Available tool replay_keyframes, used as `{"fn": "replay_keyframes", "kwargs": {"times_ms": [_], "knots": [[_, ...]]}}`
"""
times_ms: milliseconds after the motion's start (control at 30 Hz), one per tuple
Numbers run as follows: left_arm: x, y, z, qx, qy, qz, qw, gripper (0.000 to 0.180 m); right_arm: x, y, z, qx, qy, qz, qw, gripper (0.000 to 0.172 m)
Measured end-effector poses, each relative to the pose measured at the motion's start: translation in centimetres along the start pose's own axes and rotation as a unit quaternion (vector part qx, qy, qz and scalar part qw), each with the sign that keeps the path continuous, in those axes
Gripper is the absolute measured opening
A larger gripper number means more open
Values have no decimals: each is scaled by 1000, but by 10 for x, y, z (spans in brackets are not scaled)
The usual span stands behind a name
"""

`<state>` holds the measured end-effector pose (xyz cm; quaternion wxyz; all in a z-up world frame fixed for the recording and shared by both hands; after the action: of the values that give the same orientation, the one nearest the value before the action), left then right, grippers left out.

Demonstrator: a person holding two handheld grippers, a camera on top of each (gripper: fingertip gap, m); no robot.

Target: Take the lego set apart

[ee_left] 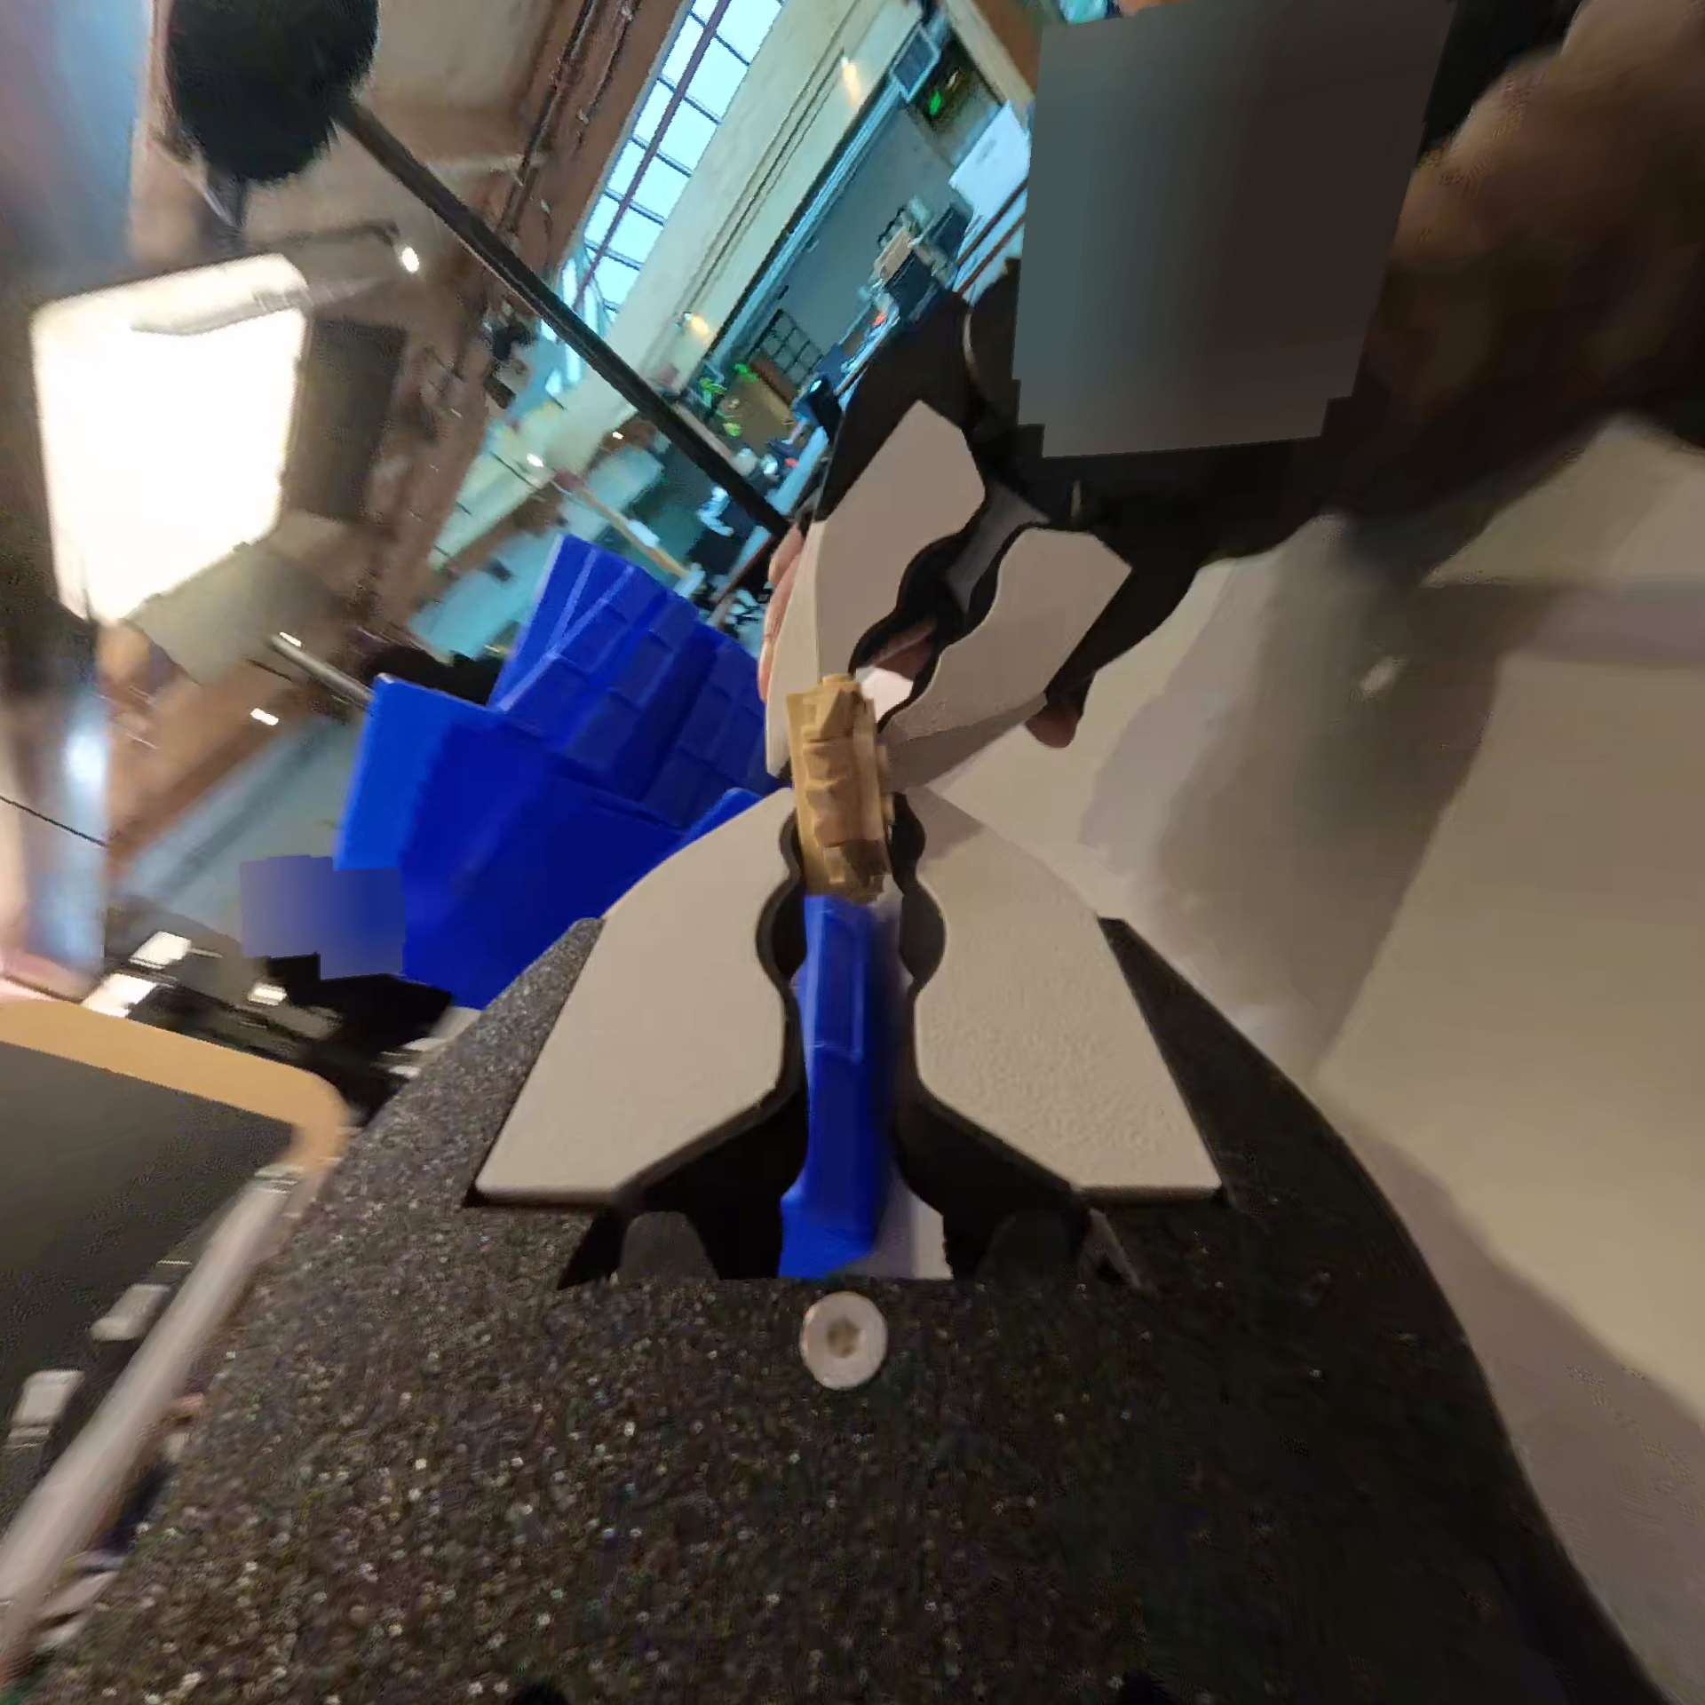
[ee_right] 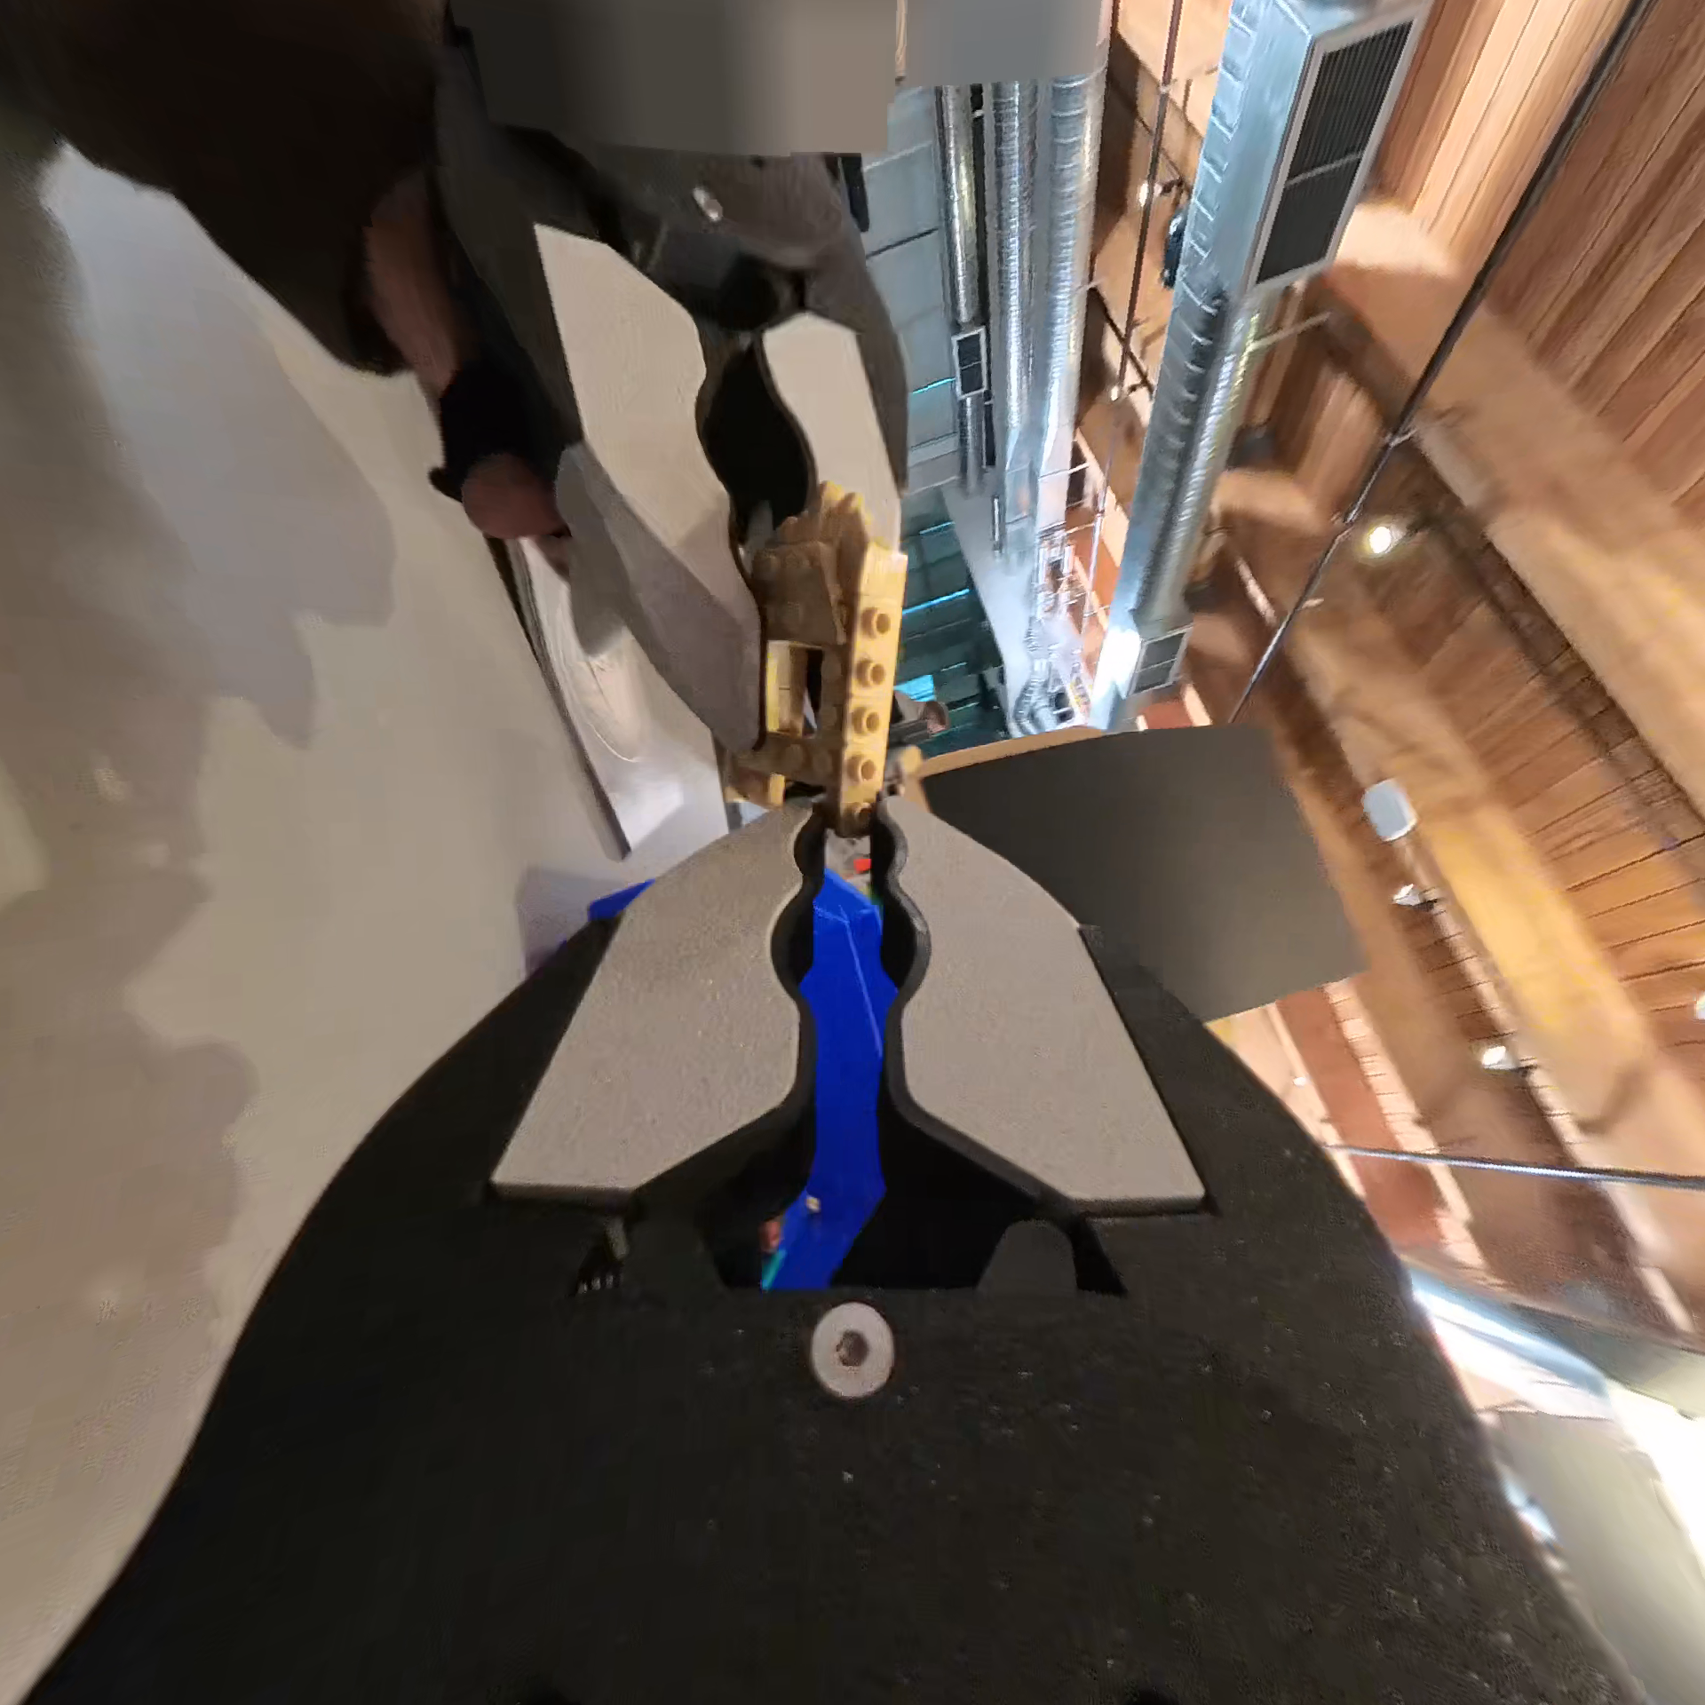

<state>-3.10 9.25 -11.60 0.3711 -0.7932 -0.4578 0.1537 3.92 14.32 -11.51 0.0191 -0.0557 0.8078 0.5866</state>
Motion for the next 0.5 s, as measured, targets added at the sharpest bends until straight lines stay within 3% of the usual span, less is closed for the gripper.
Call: {"fn": "replay_keyframes", "kwargs": {"times_ms": [200, 333, 500], "knots": [[-1, 3, 0, 206, -18, -71, 976, 16, -6, -2, 4, -25, -13, 16, 999, 9], [0, 4, 2, 270, -32, -91, 958, 16, -8, -3, 5, -30, -14, 17, 999, 11], [1, 5, 4, 290, -40, -92, 952, 16, -9, -4, 3, -42, -13, 20, 999, 16]]}}
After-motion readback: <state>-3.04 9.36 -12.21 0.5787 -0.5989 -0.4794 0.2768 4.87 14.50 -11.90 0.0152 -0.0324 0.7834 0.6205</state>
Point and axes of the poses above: each gripper's, where its closed fingertips meet, x out along the fingers, z out of its underside, y = z × x across the jaws, the point moved 5 cm from there along -x, back along the fingers, and after that the axes turned 10 degrees about -z, right-handed, at the moved point
